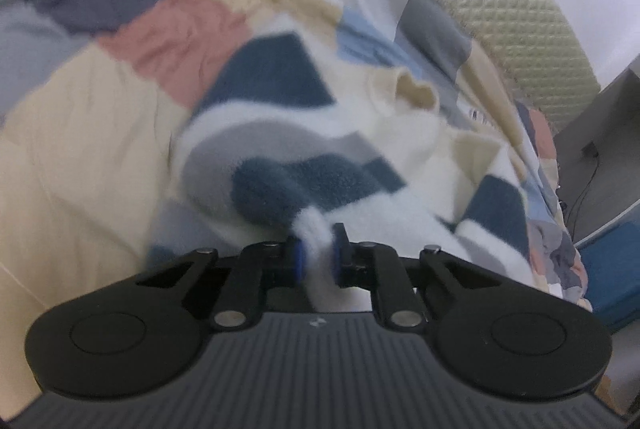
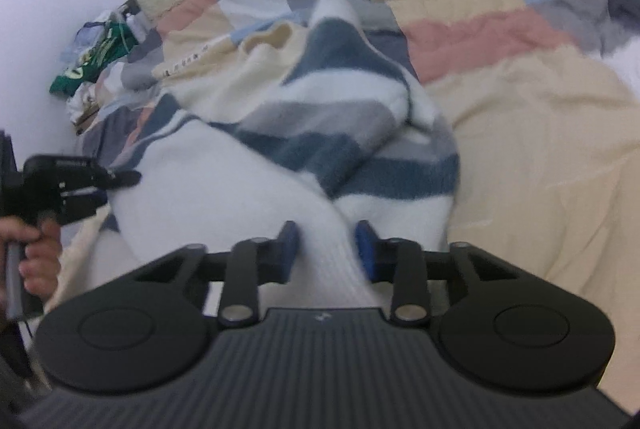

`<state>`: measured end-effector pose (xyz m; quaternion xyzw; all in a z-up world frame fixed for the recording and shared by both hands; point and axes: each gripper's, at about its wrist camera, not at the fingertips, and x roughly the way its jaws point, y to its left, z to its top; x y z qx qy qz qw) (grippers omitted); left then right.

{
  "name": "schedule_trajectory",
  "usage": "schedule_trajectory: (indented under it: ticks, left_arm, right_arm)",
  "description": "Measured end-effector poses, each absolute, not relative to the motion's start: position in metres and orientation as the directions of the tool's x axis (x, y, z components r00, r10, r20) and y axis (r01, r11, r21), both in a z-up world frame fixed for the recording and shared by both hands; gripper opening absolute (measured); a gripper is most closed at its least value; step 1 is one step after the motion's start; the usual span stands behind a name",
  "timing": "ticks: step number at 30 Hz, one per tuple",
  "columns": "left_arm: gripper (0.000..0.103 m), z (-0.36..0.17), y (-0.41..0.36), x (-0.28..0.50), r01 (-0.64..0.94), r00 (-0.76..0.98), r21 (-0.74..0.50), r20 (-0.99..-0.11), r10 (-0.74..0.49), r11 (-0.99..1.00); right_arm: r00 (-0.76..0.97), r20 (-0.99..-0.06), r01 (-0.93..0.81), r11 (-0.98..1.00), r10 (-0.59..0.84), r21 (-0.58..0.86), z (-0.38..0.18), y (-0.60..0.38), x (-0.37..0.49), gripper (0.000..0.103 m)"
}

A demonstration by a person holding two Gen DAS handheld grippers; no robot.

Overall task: Fold large clothes
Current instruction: 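Pinch the folded sweater with the right gripper and tuck it together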

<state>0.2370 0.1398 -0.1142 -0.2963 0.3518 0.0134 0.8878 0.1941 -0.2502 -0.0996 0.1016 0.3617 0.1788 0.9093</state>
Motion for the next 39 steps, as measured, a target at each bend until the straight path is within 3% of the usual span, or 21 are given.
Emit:
schedule_trajectory:
  ticks: [2, 8, 13, 20, 23, 25, 27, 34, 36, 39]
  left_arm:
    - [0.015, -0.111, 0.140, 0.238, -0.229, 0.757, -0.492, -0.633, -0.164, 0.840]
    - [0.016, -0.128, 0.138, 0.247, -0.243, 0.696, -0.423, -0.703, -0.146, 0.873]
    - [0.019, -0.124, 0.136, 0.245, -0.220, 0.679, -0.386, -0.720, -0.143, 0.896]
    - [0.046, -0.095, 0.131, 0.206, -0.230, 0.687, -0.335, -0.721, -0.092, 0.914]
    - [0.052, -0.086, 0.125, 0.179, -0.227, 0.680, -0.324, -0.727, -0.089, 0.918]
    - [0.053, -0.083, 0.116, 0.167, -0.234, 0.622, -0.267, -0.780, -0.067, 0.935]
    - [0.053, -0.080, 0.109, 0.158, -0.237, 0.596, -0.198, -0.803, -0.018, 0.951]
    - [0.064, -0.074, 0.114, 0.120, -0.300, 0.534, -0.168, -0.846, 0.020, 0.939]
    - [0.070, -0.072, 0.125, 0.109, -0.347, 0.505, -0.177, -0.863, 0.024, 0.921]
    - [0.073, -0.071, 0.143, 0.094, -0.429, 0.467, -0.207, -0.884, 0.020, 0.879]
  right_arm:
    - [0.674, -0.608, -0.279, 0.906, 0.420, 0.317, -0.097, -0.247, 0.192, 0.017]
    - [0.630, -0.674, -0.288, 0.922, 0.386, 0.258, -0.119, -0.231, 0.204, 0.016]
    - [0.628, -0.671, -0.274, 0.919, 0.393, 0.282, -0.120, -0.233, 0.203, 0.016]
    - [0.627, -0.649, -0.233, 0.898, 0.432, 0.372, -0.112, -0.247, 0.187, 0.016]
    - [0.638, -0.634, -0.228, 0.893, 0.438, 0.388, -0.102, -0.252, 0.172, 0.027]
    - [0.652, -0.617, -0.228, 0.890, 0.441, 0.395, -0.095, -0.255, 0.162, 0.051]
    - [0.667, -0.598, -0.225, 0.886, 0.443, 0.405, -0.089, -0.257, 0.154, 0.067]
    - [0.661, -0.611, -0.193, 0.885, 0.436, 0.423, -0.084, -0.269, 0.139, 0.073]
    - [0.654, -0.640, -0.135, 0.894, 0.404, 0.427, -0.088, -0.277, 0.136, 0.083]
    - [0.638, -0.668, -0.020, 0.876, 0.382, 0.482, -0.099, -0.296, 0.132, 0.082]
